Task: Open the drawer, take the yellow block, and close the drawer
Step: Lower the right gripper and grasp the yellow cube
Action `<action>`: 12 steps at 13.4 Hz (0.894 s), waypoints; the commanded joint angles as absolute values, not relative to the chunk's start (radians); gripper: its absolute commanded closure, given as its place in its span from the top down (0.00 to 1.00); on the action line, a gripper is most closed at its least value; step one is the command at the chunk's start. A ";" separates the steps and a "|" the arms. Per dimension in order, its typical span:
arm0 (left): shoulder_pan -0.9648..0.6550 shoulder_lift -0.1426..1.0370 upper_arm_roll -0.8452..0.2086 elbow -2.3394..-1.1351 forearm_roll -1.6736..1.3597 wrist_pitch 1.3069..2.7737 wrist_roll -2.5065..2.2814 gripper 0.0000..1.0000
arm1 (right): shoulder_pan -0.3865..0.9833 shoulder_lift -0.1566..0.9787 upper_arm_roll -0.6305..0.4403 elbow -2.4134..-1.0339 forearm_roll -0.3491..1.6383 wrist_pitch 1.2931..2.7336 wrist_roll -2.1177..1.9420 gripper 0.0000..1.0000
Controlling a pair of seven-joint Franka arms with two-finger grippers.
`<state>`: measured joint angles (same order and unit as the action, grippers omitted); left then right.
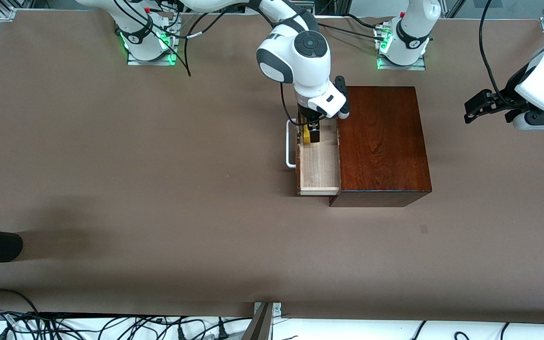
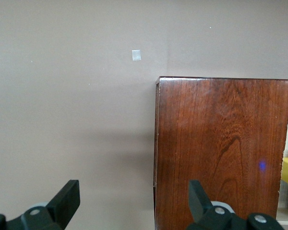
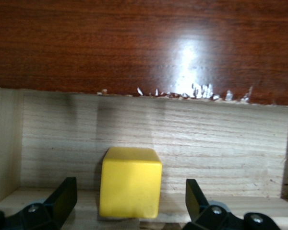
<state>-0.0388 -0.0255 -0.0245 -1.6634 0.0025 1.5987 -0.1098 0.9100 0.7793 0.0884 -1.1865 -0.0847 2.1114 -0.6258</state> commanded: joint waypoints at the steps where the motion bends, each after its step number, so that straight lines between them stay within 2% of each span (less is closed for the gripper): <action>1: -0.034 -0.015 -0.028 -1.632 -0.008 1.574 -0.103 1.00 | 0.920 0.815 0.087 -1.155 -0.092 2.106 -0.601 1.00; 3: -0.034 -0.014 -0.028 -1.632 -0.008 1.574 -0.103 1.00 | 0.920 0.822 0.087 -1.155 -0.092 2.111 -0.601 1.00; 4: -0.032 -0.015 -0.028 -1.632 -0.008 1.574 -0.103 1.00 | 0.920 0.827 0.087 -1.154 -0.094 2.115 -0.601 0.97; 5: -0.032 -0.015 -0.026 -1.632 -0.008 1.572 -0.103 1.00 | 0.920 0.830 0.086 -1.154 -0.094 2.128 -0.603 0.81; 6: -0.032 -0.015 -0.026 -1.632 -0.006 1.574 -0.101 1.00 | 0.920 0.831 0.086 -1.154 -0.094 2.128 -0.600 0.45; 7: -0.032 -0.014 -0.026 -1.631 -0.006 1.574 -0.100 1.00 | 0.920 0.830 0.084 -1.154 -0.094 2.128 -0.595 0.22; 8: -0.032 -0.014 -0.026 -1.631 -0.006 1.574 -0.100 1.00 | 0.920 0.827 0.083 -1.152 -0.094 2.128 -0.595 0.05; 9: -0.032 -0.014 -0.026 -1.631 -0.006 1.574 -0.100 1.00 | 0.920 0.824 0.081 -1.152 -0.094 2.128 -0.595 0.00; 12: -0.032 -0.014 -0.026 -1.631 -0.006 1.574 -0.097 1.00 | 0.919 0.813 0.078 -1.122 -0.089 2.096 -0.592 0.00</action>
<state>-0.0385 -0.0255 -0.0244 -1.6630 0.0025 1.5972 -0.1098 0.9134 0.8133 0.0841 -1.1718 -0.0847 2.1300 -0.6102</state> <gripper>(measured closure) 0.000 0.445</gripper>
